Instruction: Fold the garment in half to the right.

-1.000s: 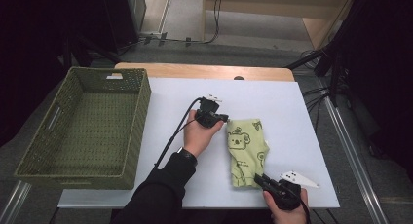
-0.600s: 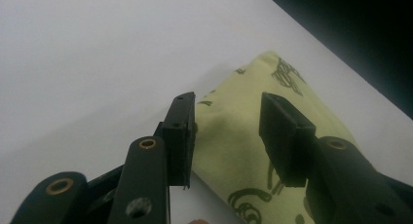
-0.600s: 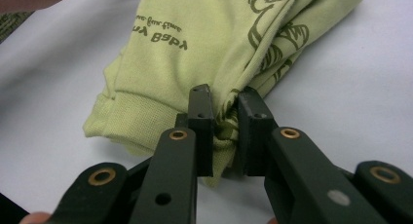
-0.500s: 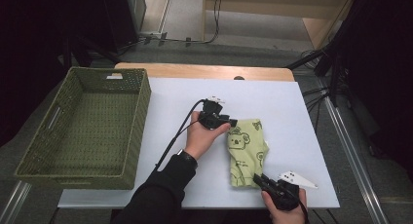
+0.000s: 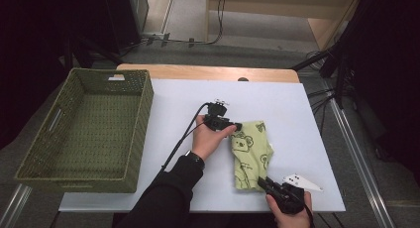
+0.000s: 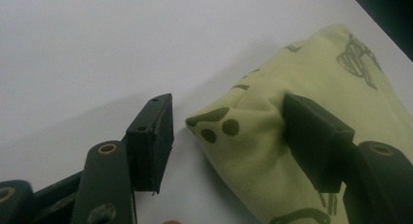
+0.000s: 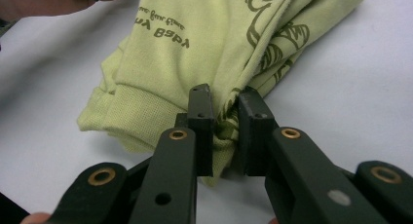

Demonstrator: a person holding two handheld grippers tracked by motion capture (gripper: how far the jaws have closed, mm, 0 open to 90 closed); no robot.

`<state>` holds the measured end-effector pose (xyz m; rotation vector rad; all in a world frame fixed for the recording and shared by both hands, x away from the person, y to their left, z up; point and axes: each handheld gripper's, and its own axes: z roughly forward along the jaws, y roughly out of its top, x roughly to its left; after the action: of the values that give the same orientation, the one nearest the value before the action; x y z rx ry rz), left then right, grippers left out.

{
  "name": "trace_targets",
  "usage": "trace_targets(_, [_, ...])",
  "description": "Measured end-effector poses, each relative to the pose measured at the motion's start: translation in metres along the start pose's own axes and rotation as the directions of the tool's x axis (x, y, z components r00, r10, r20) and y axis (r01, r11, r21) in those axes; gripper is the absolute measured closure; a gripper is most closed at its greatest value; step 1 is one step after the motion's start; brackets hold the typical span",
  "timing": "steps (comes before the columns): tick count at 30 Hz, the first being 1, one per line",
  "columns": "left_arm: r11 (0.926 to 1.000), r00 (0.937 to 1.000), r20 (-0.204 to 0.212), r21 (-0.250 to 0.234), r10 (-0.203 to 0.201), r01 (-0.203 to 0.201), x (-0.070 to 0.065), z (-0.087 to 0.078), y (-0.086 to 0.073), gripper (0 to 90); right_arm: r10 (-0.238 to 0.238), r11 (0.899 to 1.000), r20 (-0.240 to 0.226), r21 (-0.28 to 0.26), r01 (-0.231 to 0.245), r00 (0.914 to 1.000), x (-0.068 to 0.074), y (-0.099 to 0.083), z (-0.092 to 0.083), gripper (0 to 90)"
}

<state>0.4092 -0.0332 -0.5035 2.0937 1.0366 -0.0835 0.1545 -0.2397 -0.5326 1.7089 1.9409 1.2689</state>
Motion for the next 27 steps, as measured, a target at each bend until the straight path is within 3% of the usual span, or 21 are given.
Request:
trace_targets(3, [1.0000,0.9999,0.015,0.005,-0.003,0.002,-0.001,0.003,0.000,37.9,0.000,1.000,-0.001,0.001,0.000,1.0000,0.000,0.000,0.000,76.2])
trace_targets(6, [0.9999,0.9990,0.044,0.010,-0.006,0.005,0.000,0.001,0.001,51.5,0.001,1.000,-0.003,0.001,-0.001,1.0000,0.000,0.000,0.000,76.2])
trace_targets(7, [0.9998,0.9981,0.060,0.009,0.015,-0.015,-0.002,0.000,0.001,56.9,0.001,1.000,-0.002,0.001,-0.001,1.0000,0.000,0.000,0.000,76.2])
trace_targets(10, [0.9987,0.9974,0.052,0.005,0.050,-0.050,-0.006,-0.002,0.001,70.1,-0.003,1.000,0.001,-0.002,0.003,1.0000,0.000,0.000,0.000,76.3])
trace_targets(11, [0.9966,0.9958,0.040,0.001,0.083,-0.083,-0.009,-0.004,0.001,72.9,-0.002,1.000,0.005,-0.005,0.002,1.0000,0.001,0.000,0.000,76.4])
trace_targets(12, [0.9966,0.9958,0.040,0.001,0.083,-0.083,-0.009,-0.004,0.001,74.9,-0.002,1.000,0.005,-0.005,0.002,1.0000,0.001,0.000,0.000,76.4])
trace_targets(19, [0.9953,0.9949,0.026,-0.009,0.097,-0.097,-0.006,-0.018,-0.001,76.9,-0.021,1.000,-0.009,-0.008,0.021,0.9997,0.016,-0.001,0.005,76.8])
trace_targets(27, [0.9978,0.9980,0.005,-0.019,0.063,-0.063,0.016,-0.044,-0.011,76.9,-0.046,0.999,-0.045,-0.005,0.045,0.9979,0.039,0.002,0.018,76.9])
